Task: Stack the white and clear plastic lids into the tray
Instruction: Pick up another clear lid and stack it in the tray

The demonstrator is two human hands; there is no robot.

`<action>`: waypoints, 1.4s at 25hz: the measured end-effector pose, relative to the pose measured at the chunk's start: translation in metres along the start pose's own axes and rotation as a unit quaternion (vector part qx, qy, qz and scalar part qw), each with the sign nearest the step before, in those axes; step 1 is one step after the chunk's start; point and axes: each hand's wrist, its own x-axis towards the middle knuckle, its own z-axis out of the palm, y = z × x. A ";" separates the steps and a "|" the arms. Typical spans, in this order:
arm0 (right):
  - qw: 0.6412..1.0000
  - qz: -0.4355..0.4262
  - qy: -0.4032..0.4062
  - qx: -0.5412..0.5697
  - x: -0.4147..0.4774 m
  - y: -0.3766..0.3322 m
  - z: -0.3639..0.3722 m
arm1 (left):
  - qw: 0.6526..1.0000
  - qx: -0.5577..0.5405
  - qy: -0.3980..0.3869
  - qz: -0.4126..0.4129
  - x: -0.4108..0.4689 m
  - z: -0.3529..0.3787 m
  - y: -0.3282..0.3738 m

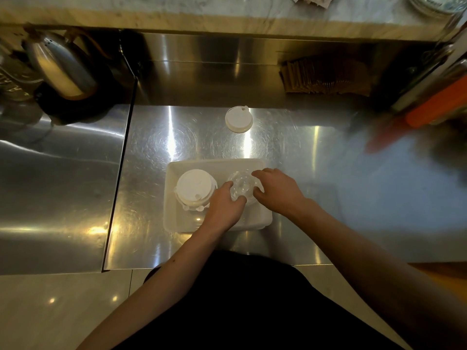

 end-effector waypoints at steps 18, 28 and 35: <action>0.999 -0.011 -0.020 0.022 0.000 0.005 0.002 | 1.000 0.028 -0.002 0.013 0.003 0.002 -0.003; 0.999 -0.025 0.012 0.046 0.000 0.008 -0.001 | 0.998 0.038 0.004 0.045 0.000 0.003 -0.003; 0.995 -0.021 0.050 0.084 0.002 0.012 -0.002 | 0.995 0.017 0.036 0.095 0.000 0.000 0.004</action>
